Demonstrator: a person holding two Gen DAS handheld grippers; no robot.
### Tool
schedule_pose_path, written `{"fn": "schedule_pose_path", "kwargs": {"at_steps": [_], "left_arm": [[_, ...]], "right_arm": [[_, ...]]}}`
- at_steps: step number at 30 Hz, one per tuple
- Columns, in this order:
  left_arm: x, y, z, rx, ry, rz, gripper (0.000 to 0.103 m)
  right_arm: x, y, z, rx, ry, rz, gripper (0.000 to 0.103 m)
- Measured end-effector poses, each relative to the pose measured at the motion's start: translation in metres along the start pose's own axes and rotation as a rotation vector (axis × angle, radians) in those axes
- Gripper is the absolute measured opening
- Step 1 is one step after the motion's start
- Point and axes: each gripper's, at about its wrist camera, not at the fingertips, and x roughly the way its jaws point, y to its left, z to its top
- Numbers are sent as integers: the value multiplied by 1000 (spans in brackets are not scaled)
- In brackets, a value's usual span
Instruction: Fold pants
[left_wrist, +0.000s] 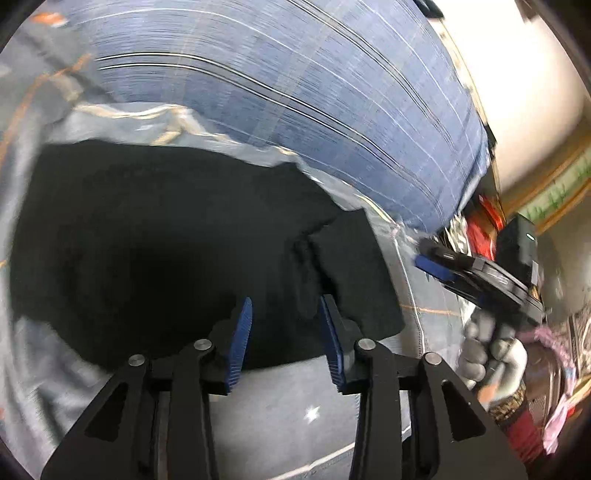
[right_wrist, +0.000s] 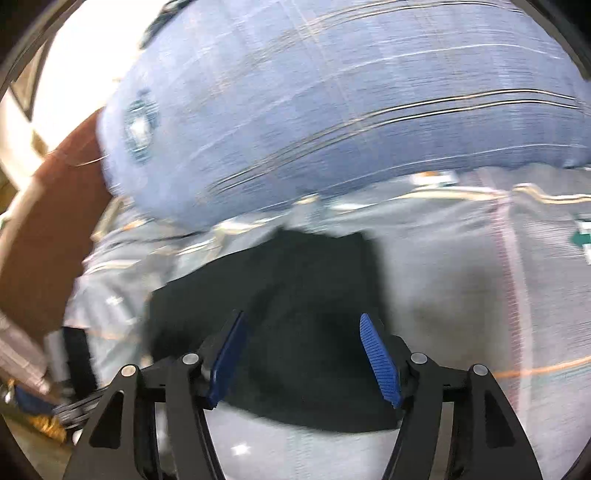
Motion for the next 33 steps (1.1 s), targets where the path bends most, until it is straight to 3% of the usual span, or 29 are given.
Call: {"fn": "schedule_pose_path", "kwargs": {"at_steps": [1, 5, 6, 7, 8, 10, 11, 16, 22, 24, 27, 30, 33], "left_arm": [[12, -8, 5, 13, 24, -6, 43], [55, -31, 22, 47, 106, 17, 43], [66, -34, 24, 65, 127, 52, 43], [77, -36, 24, 84, 158, 100, 35], [82, -37, 25, 95, 170, 129, 24], [81, -45, 26, 110, 169, 143, 18], [78, -49, 28, 117, 164, 144, 12], [80, -70, 38, 135, 146, 118, 12], [117, -78, 31, 175, 174, 189, 15], [108, -75, 31, 145, 175, 155, 18], [86, -65, 32, 113, 162, 122, 20], [50, -42, 34, 75, 103, 127, 24], [13, -4, 34, -14, 29, 147, 28]], "right_arm": [[8, -5, 3, 13, 12, -6, 66], [54, -18, 10, 71, 81, 26, 66], [67, -18, 11, 79, 109, 46, 59], [72, -19, 11, 86, 130, 69, 44], [76, -17, 11, 98, 150, 76, 15], [65, -18, 11, 87, 129, 92, 11], [55, -18, 13, 81, 108, 116, 10], [3, -18, 21, 82, 1, 157, 9], [7, -55, 15, 127, -18, 4, 9], [19, -71, 9, 157, 4, -29, 17], [11, -80, 6, 185, -18, -55, 19], [-24, -59, 5, 134, -130, -89, 20], [-41, -29, 4, 58, -134, -26, 20]]}}
